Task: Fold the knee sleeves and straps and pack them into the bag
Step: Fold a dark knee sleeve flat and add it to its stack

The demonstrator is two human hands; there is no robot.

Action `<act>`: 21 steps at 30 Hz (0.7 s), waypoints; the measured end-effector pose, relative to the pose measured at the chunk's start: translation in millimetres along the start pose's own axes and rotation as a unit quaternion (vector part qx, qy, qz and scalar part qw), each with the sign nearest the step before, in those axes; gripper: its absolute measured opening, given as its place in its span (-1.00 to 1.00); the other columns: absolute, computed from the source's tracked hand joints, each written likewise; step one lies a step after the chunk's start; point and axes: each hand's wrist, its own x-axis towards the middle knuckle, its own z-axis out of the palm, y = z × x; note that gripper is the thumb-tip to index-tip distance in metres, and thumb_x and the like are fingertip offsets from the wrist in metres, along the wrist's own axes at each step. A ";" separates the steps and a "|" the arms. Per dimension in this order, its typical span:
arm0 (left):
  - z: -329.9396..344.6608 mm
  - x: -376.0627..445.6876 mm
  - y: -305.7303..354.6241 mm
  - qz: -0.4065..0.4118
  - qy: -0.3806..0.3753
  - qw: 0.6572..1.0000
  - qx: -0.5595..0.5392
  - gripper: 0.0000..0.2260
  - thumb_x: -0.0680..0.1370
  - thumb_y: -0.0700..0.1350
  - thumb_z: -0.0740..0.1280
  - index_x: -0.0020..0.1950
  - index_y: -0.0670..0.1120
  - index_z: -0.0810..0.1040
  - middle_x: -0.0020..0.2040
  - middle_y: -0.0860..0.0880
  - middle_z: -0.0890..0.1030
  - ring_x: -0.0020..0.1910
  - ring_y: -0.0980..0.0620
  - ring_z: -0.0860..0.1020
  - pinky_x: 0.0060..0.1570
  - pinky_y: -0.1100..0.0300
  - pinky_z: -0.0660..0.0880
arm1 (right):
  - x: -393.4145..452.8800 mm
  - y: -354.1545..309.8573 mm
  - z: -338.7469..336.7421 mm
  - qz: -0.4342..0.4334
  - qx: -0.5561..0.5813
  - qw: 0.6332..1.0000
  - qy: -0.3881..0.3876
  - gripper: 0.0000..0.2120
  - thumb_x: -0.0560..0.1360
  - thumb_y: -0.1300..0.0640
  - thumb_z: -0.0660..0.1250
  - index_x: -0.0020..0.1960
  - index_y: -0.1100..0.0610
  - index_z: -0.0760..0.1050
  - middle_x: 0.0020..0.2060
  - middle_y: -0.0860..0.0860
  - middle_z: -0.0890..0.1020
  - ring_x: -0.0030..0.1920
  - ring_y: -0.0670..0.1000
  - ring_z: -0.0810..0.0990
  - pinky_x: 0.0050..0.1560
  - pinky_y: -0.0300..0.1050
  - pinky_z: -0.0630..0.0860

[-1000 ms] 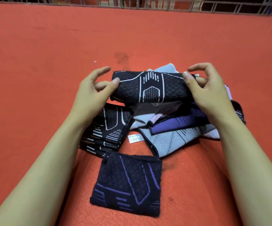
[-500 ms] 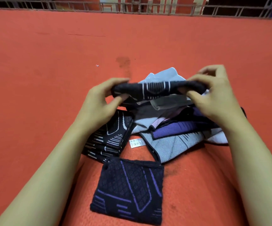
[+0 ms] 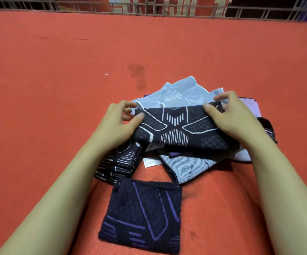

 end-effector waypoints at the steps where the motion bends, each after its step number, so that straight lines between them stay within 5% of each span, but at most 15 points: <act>1: 1.2 -0.3 0.6 0.006 -0.023 1.000 0.000 -0.62 0.62 0.04 0.42 0.41 -0.02 0.52 0.26 -0.01 0.54 0.06 0.25 0.59 -0.01 0.53 0.45 | 0.1 -1.4 -2.5 -0.013 0.002 1.000 -0.003 -0.50 0.54 -0.21 0.41 0.37 -0.01 0.41 0.14 0.00 0.59 0.25 0.10 0.55 0.21 -0.01 0.42; 4: 2.1 -1.2 0.4 -0.010 -0.077 0.995 -0.056 -0.46 0.54 0.16 0.48 0.47 0.04 0.46 0.31 0.06 0.61 0.19 0.14 0.64 0.26 0.16 0.55 | -3.3 -6.5 -7.2 -0.060 0.044 0.997 -0.013 -0.48 0.47 -0.19 0.50 0.35 -0.04 0.49 0.19 -0.09 0.62 0.19 -0.05 0.60 0.30 -0.03 0.48; 8: -2.4 -3.4 4.6 -0.059 -0.046 0.984 -0.161 -0.61 0.57 -0.01 0.50 0.37 -0.01 0.55 0.19 -0.06 0.69 0.15 -0.01 0.69 0.16 0.11 0.63 | -7.2 -8.2 -11.5 -0.104 0.122 0.987 -0.007 -0.77 0.54 -0.11 0.47 0.08 0.01 0.61 -0.09 -0.13 0.70 -0.11 -0.23 0.63 0.00 -0.25 0.54; 11: -4.2 -6.9 7.7 -0.043 -0.064 0.977 -0.198 -0.73 0.59 -0.06 0.47 0.28 -0.09 0.64 0.14 -0.08 0.73 0.16 -0.06 0.70 0.25 -0.02 0.61 | -7.4 -8.4 -10.7 -0.118 0.141 0.983 0.002 -0.79 0.59 -0.11 0.41 -0.01 0.04 0.60 -0.19 -0.10 0.68 -0.20 -0.21 0.58 -0.08 -0.19 0.51; 16: -3.9 -11.3 15.4 -0.019 -0.057 0.960 -0.274 -0.79 0.65 -0.07 0.38 0.23 -0.14 0.65 0.11 -0.11 0.73 0.07 -0.03 0.69 0.14 -0.04 0.59 | -6.9 -8.9 -6.8 -0.083 0.182 0.979 0.038 -0.75 0.63 -0.16 0.34 0.10 0.02 0.55 -0.17 -0.11 0.68 -0.20 -0.23 0.59 -0.08 -0.17 0.54; 21: -0.3 -9.7 18.3 -0.011 0.011 0.958 -0.285 -0.82 0.69 -0.05 0.34 0.19 -0.10 0.65 0.04 -0.05 0.75 0.00 0.01 0.69 0.08 0.04 0.64 | -11.4 -7.6 -12.1 -0.049 0.230 0.970 -0.058 -0.55 0.54 -0.23 0.40 0.36 -0.18 0.37 0.10 -0.16 0.67 -0.04 -0.23 0.66 -0.05 -0.18 0.51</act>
